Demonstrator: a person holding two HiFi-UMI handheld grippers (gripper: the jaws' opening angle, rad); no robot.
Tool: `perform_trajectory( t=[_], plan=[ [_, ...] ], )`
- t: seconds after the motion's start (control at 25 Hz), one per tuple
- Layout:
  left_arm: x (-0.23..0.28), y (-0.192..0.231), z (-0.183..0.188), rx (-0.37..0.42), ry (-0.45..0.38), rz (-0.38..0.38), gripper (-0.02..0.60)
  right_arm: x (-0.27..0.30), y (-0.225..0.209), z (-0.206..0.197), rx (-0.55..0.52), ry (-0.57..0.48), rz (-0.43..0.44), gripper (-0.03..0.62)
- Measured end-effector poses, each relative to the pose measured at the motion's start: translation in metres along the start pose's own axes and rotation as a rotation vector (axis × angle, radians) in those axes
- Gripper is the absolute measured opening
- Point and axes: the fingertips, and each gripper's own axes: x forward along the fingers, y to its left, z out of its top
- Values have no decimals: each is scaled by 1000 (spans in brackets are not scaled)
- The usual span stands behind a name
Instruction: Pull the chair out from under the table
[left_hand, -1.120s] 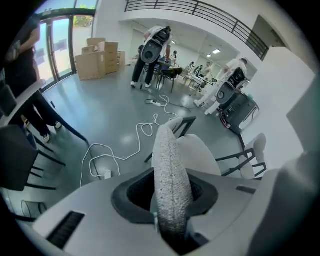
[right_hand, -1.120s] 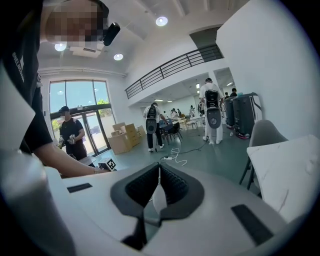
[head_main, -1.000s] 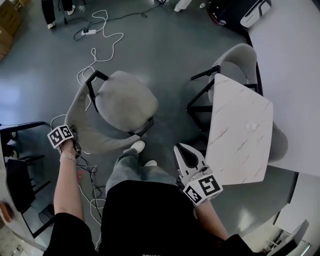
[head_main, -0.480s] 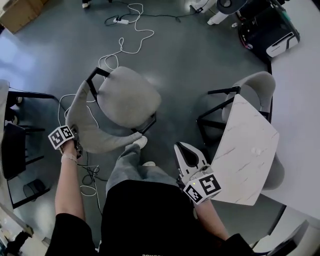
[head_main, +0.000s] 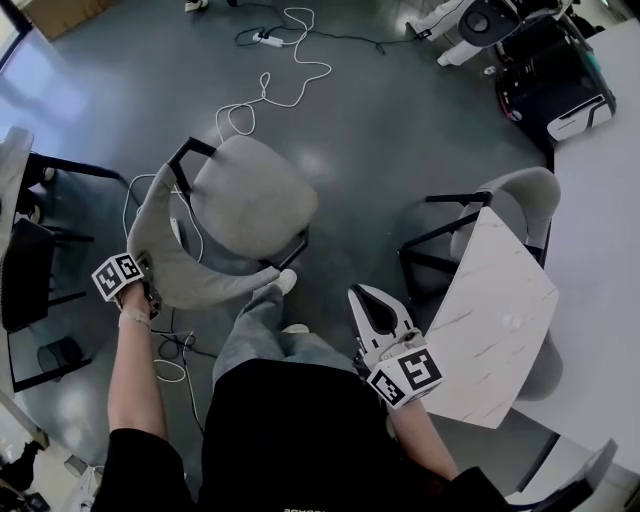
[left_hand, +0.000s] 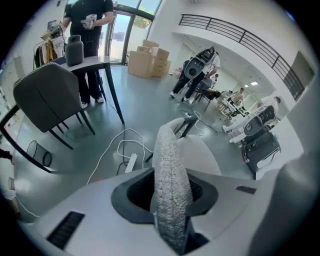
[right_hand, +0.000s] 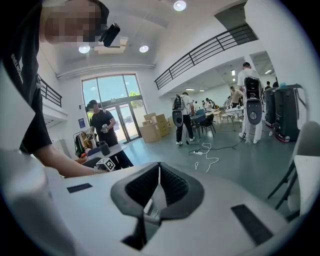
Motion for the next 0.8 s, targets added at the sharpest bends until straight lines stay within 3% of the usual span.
perform_trajectory(
  t=[0.56,0.8],
  plan=[
    [-16,35,14,-9,11,14,106,26,19,11,2,12,37,15],
    [-27,30,19,214,-7,72,133,26,17,12,8,4,33,15]
  ],
)
